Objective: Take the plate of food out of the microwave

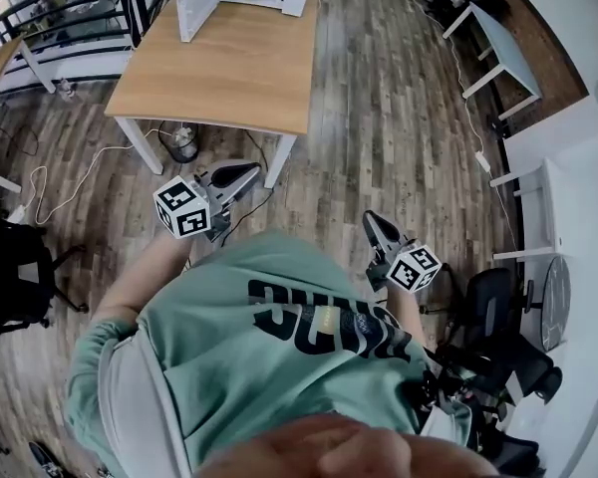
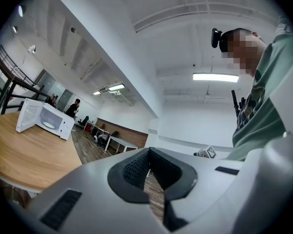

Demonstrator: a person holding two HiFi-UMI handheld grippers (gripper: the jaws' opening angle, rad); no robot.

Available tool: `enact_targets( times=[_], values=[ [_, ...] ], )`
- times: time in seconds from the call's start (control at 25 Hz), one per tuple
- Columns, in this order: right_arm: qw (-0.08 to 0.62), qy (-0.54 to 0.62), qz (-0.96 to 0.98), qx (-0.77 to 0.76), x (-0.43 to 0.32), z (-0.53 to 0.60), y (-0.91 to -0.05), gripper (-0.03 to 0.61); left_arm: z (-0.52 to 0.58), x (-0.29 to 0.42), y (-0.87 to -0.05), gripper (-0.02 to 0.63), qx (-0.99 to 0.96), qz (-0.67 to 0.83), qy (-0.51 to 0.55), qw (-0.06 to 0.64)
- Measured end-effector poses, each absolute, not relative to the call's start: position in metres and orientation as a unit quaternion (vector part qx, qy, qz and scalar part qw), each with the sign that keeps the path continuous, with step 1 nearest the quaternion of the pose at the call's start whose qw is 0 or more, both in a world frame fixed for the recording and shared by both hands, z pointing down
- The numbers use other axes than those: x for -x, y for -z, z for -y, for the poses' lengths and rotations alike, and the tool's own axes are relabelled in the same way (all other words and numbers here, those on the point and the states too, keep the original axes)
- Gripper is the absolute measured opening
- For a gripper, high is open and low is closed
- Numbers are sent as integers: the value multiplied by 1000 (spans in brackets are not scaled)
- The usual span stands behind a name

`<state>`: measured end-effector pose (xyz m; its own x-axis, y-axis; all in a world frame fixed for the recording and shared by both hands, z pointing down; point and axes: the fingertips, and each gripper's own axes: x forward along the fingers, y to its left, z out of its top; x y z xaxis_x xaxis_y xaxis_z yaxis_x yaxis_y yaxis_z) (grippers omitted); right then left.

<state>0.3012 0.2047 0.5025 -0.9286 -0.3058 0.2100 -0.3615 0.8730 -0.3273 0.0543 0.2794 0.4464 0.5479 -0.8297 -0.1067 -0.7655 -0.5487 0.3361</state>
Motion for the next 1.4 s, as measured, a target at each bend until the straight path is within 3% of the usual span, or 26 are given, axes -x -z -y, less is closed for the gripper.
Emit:
enact_targets(
  times=[0.32,0.64,1.08,1.4],
  values=[
    [73,-144,968,-194,-191,-174,-474,6,-256,64,-438,2,-870,461,138,107],
    [99,-133,966,-200,-151,-131,-472,6,-232,111,-456,2,-857,474,159,127],
    [75,-150,980,-104,-139,-11,-498,6,-149,97,-458,2,-821,546,123,115],
    [49,-164,985,-25,-164,107,-508,6,-75,37,-461,2,-775,604,121,141]
  ],
)
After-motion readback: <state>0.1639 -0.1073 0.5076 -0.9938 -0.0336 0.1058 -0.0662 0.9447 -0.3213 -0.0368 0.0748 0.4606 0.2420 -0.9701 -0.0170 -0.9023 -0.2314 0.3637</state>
